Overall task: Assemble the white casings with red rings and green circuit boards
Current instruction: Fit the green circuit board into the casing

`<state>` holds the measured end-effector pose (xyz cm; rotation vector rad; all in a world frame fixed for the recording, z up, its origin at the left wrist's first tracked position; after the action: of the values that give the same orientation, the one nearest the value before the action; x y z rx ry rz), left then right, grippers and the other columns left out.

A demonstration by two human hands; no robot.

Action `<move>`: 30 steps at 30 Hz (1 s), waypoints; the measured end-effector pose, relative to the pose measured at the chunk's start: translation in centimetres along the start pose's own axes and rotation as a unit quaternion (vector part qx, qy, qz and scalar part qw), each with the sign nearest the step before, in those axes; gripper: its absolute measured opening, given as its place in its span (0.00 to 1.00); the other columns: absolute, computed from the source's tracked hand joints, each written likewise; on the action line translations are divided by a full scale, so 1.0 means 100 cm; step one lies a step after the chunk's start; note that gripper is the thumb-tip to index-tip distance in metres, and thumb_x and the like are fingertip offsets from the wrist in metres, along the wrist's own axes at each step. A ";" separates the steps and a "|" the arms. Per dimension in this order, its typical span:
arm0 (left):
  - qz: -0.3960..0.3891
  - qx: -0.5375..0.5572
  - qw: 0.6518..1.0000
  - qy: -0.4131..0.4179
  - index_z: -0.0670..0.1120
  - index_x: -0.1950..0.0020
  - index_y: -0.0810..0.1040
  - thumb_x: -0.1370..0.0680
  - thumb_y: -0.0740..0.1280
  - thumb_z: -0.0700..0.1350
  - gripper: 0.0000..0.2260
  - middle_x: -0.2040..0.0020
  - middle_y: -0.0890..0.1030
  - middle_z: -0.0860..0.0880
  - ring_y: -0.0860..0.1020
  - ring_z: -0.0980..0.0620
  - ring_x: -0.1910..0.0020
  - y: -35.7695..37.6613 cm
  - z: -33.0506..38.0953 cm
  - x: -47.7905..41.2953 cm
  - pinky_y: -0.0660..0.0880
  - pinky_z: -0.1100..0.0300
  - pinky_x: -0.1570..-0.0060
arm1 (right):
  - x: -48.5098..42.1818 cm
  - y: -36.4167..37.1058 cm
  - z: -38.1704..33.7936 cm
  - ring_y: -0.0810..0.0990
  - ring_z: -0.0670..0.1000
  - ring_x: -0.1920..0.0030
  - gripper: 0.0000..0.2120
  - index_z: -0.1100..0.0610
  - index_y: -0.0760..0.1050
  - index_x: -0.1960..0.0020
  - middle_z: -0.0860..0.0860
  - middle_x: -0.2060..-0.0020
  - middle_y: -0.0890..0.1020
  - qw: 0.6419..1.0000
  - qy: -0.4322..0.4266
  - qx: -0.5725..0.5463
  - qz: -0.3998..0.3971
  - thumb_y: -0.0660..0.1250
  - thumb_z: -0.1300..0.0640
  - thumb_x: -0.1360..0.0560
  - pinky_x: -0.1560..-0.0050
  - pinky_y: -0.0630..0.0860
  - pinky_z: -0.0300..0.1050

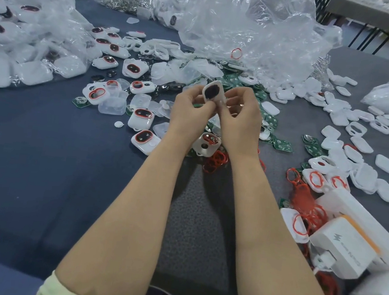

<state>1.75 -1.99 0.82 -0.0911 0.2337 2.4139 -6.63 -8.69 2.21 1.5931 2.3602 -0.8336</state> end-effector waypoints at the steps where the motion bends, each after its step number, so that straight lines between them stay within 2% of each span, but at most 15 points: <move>1: -0.001 -0.001 1.000 0.001 0.40 0.47 0.80 0.25 0.64 0.32 0.10 0.50 0.82 0.36 0.81 0.40 0.46 0.000 0.000 0.000 0.79 0.51 0.45 | -0.001 0.000 0.002 0.77 0.48 0.57 0.07 0.54 0.72 0.52 0.52 0.56 0.78 1.000 0.019 -0.019 -0.005 0.70 0.57 0.26 0.55 0.74 0.38; 3: 0.001 -0.008 1.000 0.005 0.40 0.47 0.80 0.25 0.65 0.32 0.09 0.49 0.82 0.36 0.80 0.40 0.45 -0.001 0.001 0.000 0.79 0.52 0.45 | -0.002 -0.001 0.005 0.78 0.48 0.56 0.07 0.55 0.73 0.52 0.49 0.58 0.79 0.997 0.053 -0.058 -0.023 0.71 0.58 0.26 0.53 0.76 0.41; 6: 0.004 -0.023 1.000 0.011 0.41 0.47 0.80 0.25 0.66 0.34 0.08 0.49 0.82 0.38 0.80 0.42 0.45 -0.001 0.001 0.000 0.79 0.50 0.43 | -0.004 -0.001 0.007 0.79 0.50 0.55 0.04 0.56 0.76 0.53 0.52 0.57 0.81 0.992 0.069 -0.093 -0.042 0.70 0.59 0.26 0.52 0.77 0.46; 10: 0.018 -0.021 1.000 0.004 0.44 0.48 0.77 0.25 0.67 0.34 0.08 0.47 0.81 0.39 0.80 0.43 0.44 -0.001 -0.001 -0.001 0.78 0.48 0.42 | -0.004 -0.001 0.010 0.80 0.48 0.56 0.04 0.54 0.75 0.55 0.52 0.57 0.81 0.988 0.083 -0.119 -0.044 0.70 0.61 0.26 0.54 0.77 0.42; 16: 0.002 -0.021 1.000 0.009 0.40 0.44 0.78 0.25 0.66 0.32 0.11 0.48 0.82 0.38 0.80 0.42 0.45 0.001 -0.002 -0.001 0.78 0.47 0.42 | -0.004 -0.001 0.014 0.78 0.44 0.60 0.06 0.53 0.74 0.56 0.49 0.59 0.80 0.977 0.123 -0.168 -0.042 0.69 0.62 0.26 0.62 0.72 0.32; 23: -0.011 -0.021 1.000 0.010 0.46 0.47 0.79 0.25 0.66 0.33 0.12 0.52 0.82 0.43 0.81 0.45 0.46 0.002 -0.004 -0.002 0.79 0.50 0.44 | -0.004 -0.001 0.014 0.78 0.48 0.56 0.07 0.52 0.74 0.58 0.53 0.57 0.80 0.982 0.114 -0.148 -0.035 0.70 0.61 0.26 0.54 0.77 0.42; 26: -0.012 -0.014 1.000 0.007 0.46 0.47 0.79 0.26 0.66 0.32 0.12 0.54 0.82 0.44 0.81 0.46 0.47 0.002 -0.004 -0.003 0.80 0.53 0.46 | -0.004 -0.001 0.014 0.78 0.47 0.59 0.05 0.53 0.75 0.57 0.51 0.59 0.80 0.978 0.124 -0.162 -0.032 0.68 0.62 0.25 0.59 0.74 0.38; 30: -0.003 0.019 1.000 -0.016 0.44 0.46 0.79 0.25 0.65 0.31 0.12 0.53 0.82 0.44 0.81 0.50 0.51 0.001 -0.005 -0.003 0.80 0.59 0.50 | -0.002 -0.002 0.010 0.78 0.43 0.63 0.08 0.50 0.77 0.59 0.46 0.63 0.81 0.975 0.132 -0.174 -0.042 0.66 0.61 0.24 0.64 0.74 0.33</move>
<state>1.96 -2.34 0.35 -0.0365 0.2651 2.4010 -6.87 -9.42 1.52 1.5412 2.5870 -0.2068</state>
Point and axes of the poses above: each hand's wrist, its own x-axis away from the middle knuckle, its own y-axis out of the palm, z = x × y, the point moved 4 cm from there along -x, towards the middle knuckle
